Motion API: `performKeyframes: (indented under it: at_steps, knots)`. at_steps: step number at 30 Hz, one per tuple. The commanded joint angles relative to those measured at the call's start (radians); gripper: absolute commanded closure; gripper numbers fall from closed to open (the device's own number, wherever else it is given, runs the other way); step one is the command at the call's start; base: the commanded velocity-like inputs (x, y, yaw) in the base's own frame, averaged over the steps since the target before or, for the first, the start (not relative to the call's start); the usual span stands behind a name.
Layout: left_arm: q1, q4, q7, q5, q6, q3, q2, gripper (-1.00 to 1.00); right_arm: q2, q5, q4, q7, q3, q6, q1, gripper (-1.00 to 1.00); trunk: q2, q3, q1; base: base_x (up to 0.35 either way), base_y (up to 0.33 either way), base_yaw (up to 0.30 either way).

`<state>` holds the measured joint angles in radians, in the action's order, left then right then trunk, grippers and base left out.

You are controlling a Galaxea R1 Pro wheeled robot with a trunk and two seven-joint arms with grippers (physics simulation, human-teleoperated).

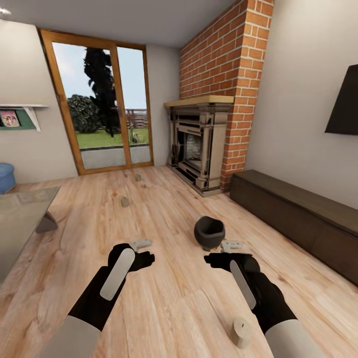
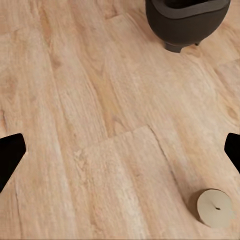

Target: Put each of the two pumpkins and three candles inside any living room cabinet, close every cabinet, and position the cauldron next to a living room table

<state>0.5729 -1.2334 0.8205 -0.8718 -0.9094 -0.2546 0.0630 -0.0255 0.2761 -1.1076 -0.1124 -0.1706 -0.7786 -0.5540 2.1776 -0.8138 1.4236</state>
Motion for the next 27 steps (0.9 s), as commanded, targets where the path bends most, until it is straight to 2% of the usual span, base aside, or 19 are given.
performKeyframes:
  at_steps: [1,5,9,19,27]
  knots:
    - [0.001,0.000,0.010,-0.010,0.000,-0.001,0.000,-1.00,0.000,0.011,-0.001,-0.010,-0.001,-0.004,-0.001,-1.00,0.000,-0.001,0.000,0.175,0.293,0.252]
    - [0.001,0.000,0.010,-0.010,0.000,-0.002,0.000,-1.00,0.001,0.012,-0.001,-0.010,-0.001,-0.004,0.000,-1.00,0.000,0.000,0.000,0.239,0.247,0.228]
    - [0.001,0.000,0.010,-0.010,0.000,-0.002,0.000,-1.00,0.001,0.013,-0.001,-0.009,-0.001,-0.004,0.000,-1.00,0.000,0.000,0.000,0.286,0.190,0.063]
    - [0.001,0.000,0.010,-0.010,0.000,-0.003,0.001,-1.00,0.001,0.014,0.000,-0.006,-0.001,-0.005,0.000,-1.00,0.000,0.000,0.000,0.300,0.165,0.005]
    - [0.001,0.000,0.009,-0.010,0.000,-0.003,0.001,-1.00,0.001,0.014,-0.001,-0.006,-0.001,-0.005,-0.001,-1.00,0.000,-0.006,0.000,0.299,0.173,-0.073]
